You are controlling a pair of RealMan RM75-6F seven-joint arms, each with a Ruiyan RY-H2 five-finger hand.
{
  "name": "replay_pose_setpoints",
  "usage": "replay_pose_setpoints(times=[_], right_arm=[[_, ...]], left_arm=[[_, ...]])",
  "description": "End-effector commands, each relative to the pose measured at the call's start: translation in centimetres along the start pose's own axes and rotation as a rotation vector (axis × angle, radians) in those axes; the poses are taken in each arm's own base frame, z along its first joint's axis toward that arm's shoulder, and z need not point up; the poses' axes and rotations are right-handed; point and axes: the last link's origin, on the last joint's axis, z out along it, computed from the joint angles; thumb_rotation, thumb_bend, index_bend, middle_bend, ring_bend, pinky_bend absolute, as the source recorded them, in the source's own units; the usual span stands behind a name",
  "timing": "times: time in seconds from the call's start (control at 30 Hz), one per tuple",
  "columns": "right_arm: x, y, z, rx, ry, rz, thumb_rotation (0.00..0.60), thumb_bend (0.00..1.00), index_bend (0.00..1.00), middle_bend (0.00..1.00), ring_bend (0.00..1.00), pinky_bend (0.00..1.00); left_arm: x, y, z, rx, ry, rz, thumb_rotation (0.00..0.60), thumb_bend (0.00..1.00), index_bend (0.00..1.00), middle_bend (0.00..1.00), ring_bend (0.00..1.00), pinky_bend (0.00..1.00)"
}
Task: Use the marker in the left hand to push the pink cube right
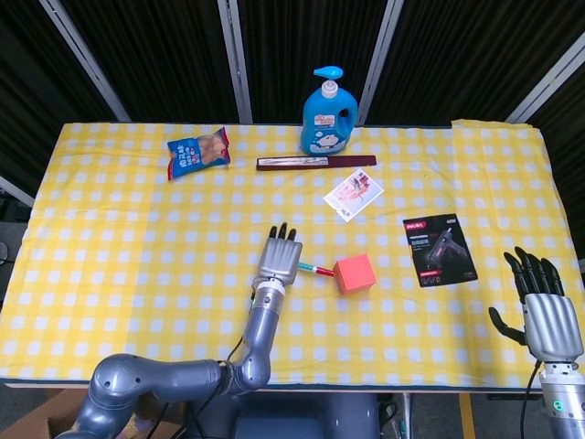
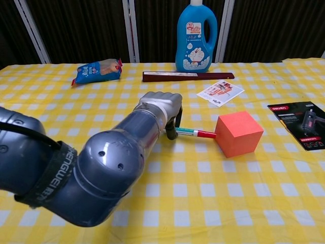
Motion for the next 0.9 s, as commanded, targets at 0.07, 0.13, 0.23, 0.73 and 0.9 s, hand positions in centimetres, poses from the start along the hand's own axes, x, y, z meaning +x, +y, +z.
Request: replay_pose_setpoints(times=[0.07,0.13,0.23,0.73,0.9], right_arm=[[0.0,0.0,-0.1,0.004,0.002,0.002,0.600,0.38,0.00,0.00,0.00,0.00],[0.0,0.0,-0.1,0.003,0.000,0.004,0.600,0.38,0.00,0.00,0.00,0.00],[0.0,0.0,-0.1,0.001,0.000,0.009,0.600,0.38,0.00,0.00,0.00,0.00],[0.1,0.1,-0.2,0.003,0.002,0.005,0.600,0.38,0.00,0.00,0.00,0.00],[0.2,0.2,-0.2,-0.003,0.006,0.008,0.600,0.38,0.00,0.00,0.00,0.00]], left_arm=[[0.0,1.5,0.2,0.004,0.022,-0.012,0.600,0.48,0.56,0.14,0.00,0.10],[0.1,2.1,0.5,0.012,0.027,-0.026,0.600,0.48,0.56,0.14,0.00,0.10],[0.5,2.6,0.8,0.013,0.023,-0.039,0.600,0.48,0.56,0.14,0.00,0.10],[0.5,3.6,0.9,0.030,0.013,-0.035,0.600,0.48,0.56,0.14,0.01,0.11],[0.2,1.7,0.9,0.069,0.037,-0.010,0.600,0.48,0.56,0.14,0.01,0.11]])
